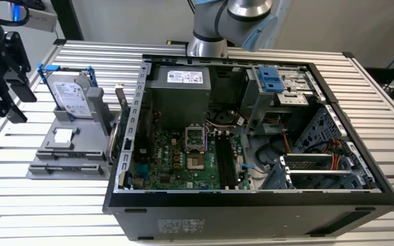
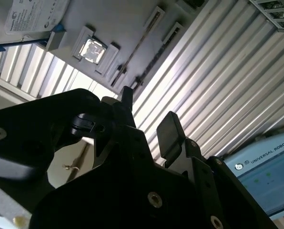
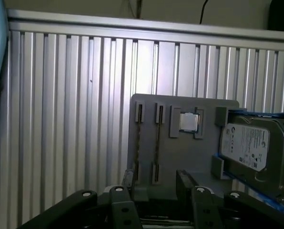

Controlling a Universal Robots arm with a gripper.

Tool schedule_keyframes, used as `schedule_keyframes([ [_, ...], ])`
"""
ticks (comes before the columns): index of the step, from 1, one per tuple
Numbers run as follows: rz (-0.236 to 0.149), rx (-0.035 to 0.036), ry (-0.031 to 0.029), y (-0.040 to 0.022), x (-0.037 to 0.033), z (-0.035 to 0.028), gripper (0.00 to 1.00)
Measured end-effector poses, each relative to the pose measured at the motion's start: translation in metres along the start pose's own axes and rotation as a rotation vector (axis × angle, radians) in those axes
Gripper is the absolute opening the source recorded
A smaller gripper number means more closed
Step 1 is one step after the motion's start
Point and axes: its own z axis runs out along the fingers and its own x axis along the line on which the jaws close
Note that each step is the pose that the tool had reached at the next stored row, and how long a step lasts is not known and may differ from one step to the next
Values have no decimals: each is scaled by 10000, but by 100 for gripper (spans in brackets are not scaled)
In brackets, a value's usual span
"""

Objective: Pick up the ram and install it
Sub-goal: 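Pick up the ram and move it above insertion slot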

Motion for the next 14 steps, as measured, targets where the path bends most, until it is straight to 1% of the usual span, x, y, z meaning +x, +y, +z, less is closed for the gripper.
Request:
schedule_keyframes([
  [14,99,7,5,-13,15,194,100],
])
